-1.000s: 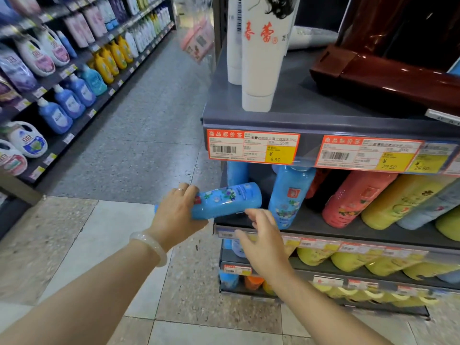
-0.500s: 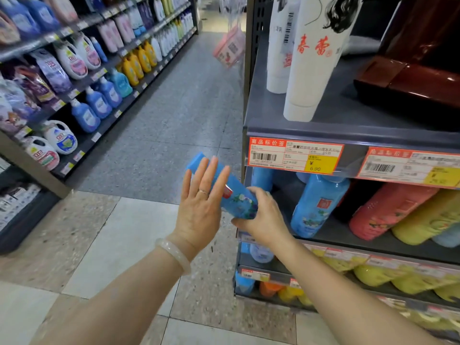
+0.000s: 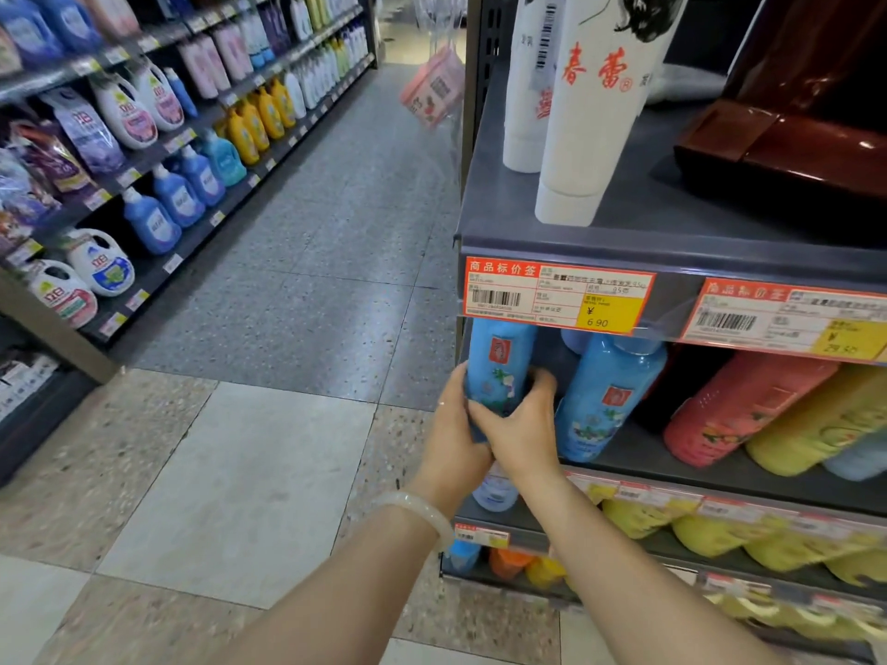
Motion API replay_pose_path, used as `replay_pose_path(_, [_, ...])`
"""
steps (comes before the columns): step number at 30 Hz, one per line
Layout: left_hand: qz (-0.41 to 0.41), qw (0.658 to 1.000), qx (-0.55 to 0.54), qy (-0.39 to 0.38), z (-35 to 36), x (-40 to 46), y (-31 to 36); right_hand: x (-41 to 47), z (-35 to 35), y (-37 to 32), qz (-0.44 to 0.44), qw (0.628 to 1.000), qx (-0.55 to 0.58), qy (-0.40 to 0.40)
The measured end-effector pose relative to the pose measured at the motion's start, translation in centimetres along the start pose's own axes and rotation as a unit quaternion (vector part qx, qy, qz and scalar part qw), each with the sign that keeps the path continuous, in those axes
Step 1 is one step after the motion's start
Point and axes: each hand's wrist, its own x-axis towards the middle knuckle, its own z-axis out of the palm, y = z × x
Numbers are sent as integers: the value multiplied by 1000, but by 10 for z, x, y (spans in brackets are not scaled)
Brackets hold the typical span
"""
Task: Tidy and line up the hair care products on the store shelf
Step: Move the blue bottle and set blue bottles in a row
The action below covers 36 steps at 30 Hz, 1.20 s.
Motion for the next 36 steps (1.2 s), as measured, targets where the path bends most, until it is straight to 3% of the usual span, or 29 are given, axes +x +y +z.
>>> replay_pose_path(4, [-21, 999, -35, 16, 1, 9, -8, 1, -12, 7, -16, 997, -3, -71])
replay_pose_path(15, [-68, 997, 29, -7, 1, 23, -30, -11, -25, 25, -11, 995, -52, -87])
replay_pose_path(17, [-68, 996, 56, -11, 0, 25, -31, -30, -41, 33, -16, 995, -85, -50])
replay_pose_path(21, [-92, 994, 56, -2, 4, 26, -31, -48, -78, 48, 6, 990, -81, 115])
replay_pose_path(23, [-90, 995, 50, 5, 7, 26, -31, -38, -87, 49, 22, 984, -96, 145])
replay_pose_path(29, [-82, 994, 54, 38, 16, 21, -30, 1, -90, 34, 18, 995, -95, 29])
replay_pose_path(36, [-86, 991, 72, 69, 16, 23, -34, 9, -83, 36, -4, 995, -100, 20])
